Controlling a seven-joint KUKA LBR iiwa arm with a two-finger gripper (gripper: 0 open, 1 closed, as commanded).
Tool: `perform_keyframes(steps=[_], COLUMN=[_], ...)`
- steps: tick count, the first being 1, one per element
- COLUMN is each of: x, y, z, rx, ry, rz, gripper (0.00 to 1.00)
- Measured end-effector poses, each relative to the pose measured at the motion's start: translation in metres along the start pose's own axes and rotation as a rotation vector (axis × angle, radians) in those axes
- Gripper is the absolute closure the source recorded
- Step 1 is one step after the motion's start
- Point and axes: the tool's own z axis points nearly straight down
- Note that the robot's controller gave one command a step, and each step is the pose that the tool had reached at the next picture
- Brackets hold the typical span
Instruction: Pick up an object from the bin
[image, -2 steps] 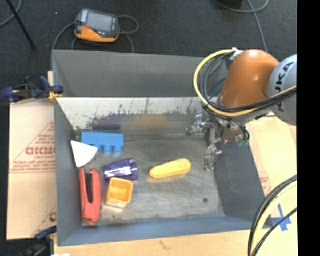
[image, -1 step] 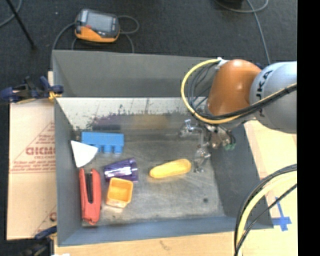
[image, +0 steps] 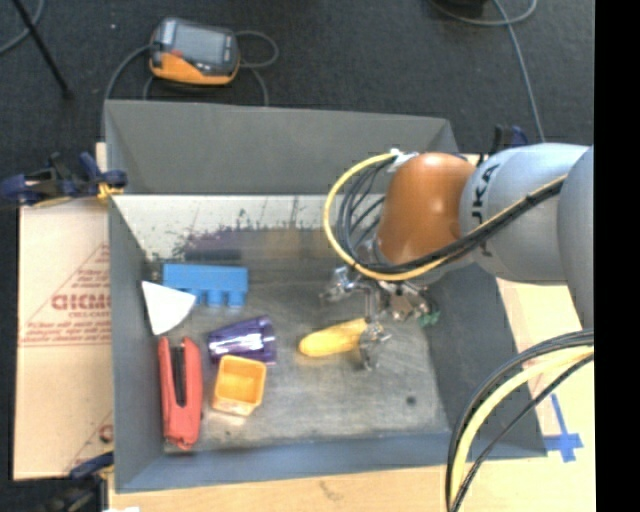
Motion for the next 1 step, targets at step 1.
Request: perform_keyframes(steps=[1], x=[0.0168], y=[0.0091], z=[0.0055], rx=[0.006], ry=[-0.011], rz=[-0.315], gripper=[1.0])
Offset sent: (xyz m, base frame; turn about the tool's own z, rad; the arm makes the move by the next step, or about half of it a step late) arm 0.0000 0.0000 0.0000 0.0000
